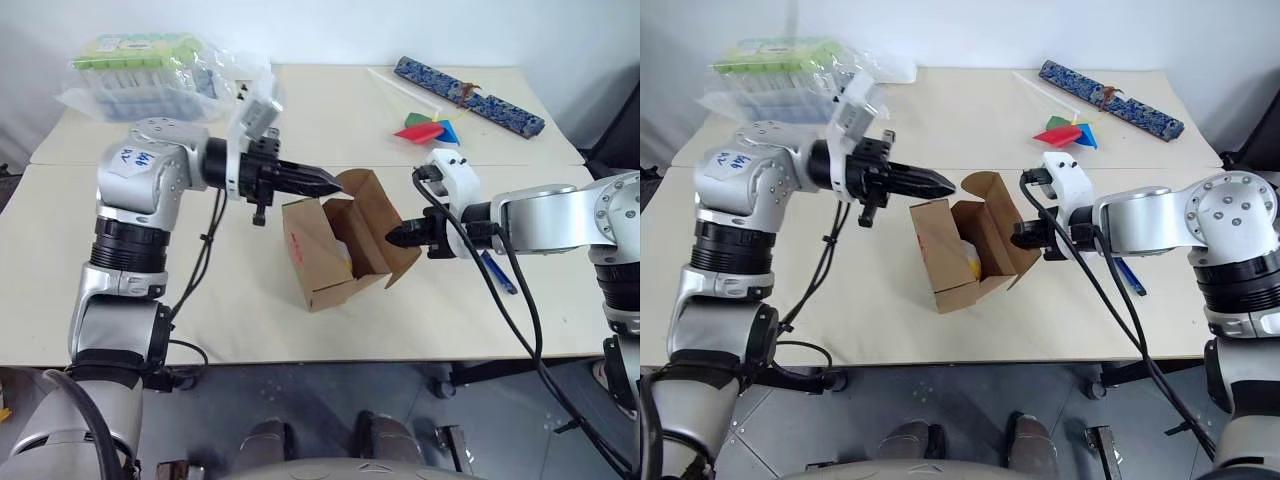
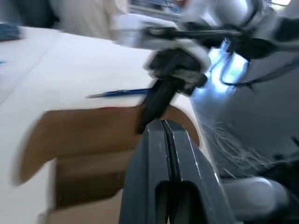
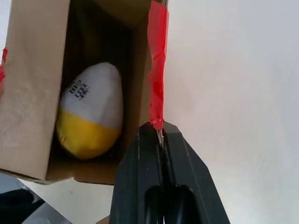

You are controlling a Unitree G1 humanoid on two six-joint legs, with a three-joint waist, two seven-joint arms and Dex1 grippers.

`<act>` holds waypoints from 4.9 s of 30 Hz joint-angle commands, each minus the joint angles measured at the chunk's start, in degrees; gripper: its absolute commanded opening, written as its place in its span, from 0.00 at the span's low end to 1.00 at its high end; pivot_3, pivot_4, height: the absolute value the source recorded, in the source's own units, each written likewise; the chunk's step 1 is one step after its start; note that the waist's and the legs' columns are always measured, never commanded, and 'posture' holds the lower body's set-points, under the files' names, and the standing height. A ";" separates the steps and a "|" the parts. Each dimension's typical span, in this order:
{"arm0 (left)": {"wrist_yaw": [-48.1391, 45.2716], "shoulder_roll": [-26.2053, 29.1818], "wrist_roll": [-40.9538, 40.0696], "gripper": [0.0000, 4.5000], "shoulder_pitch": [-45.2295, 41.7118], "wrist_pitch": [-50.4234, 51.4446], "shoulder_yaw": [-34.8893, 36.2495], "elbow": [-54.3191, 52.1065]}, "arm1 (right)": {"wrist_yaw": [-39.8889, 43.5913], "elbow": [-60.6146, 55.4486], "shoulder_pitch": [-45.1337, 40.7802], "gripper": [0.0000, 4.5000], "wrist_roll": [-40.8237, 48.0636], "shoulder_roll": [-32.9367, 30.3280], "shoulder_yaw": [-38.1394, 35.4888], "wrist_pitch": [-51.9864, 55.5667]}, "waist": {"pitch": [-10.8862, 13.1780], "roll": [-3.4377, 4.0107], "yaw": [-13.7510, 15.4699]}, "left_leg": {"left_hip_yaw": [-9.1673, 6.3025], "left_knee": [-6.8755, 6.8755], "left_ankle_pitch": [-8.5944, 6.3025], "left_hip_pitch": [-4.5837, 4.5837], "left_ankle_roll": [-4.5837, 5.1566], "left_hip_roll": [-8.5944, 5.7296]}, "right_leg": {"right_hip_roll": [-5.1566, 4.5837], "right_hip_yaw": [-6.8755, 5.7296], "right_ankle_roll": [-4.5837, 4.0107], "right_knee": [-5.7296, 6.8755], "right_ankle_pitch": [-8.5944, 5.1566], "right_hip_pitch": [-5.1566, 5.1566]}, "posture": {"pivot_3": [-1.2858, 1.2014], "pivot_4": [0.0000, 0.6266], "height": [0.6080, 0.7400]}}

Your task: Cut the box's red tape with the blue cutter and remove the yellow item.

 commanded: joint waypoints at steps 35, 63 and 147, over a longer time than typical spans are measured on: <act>7.61 4.91 13.55 0.00 10.73 -10.50 -10.47 5.68 | 2.18 -2.03 14.09 0.00 1.02 -11.37 -4.28 -2.44 | 0.09 0.01 1.39 | -0.02 0.15 0.02 0.06 0.00 0.00 | 0.02 -0.03 -0.03 -0.22 -0.02 0.27 | 0.52 0.24 1.00; -2.90 -0.28 11.61 0.00 -4.85 -12.05 -15.98 7.79 | 3.26 -4.76 10.20 0.00 1.02 -10.09 -3.34 -2.69 | 0.09 0.01 1.39 | 0.01 0.15 0.03 0.05 0.00 -0.01 | 0.03 -0.02 -0.02 -0.22 -0.01 0.23 | 0.52 0.24 1.00; 0.04 11.18 18.13 0.57 -2.61 -12.15 -7.88 8.83 | 77.63 -25.32 23.30 1.00 -57.36 -16.72 -22.22 -16.55 | 0.09 0.00 1.85 | -0.02 0.38 0.00 0.08 0.04 -0.06 | 0.02 0.01 -0.02 -0.07 -0.01 0.31 | 0.52 0.24 1.00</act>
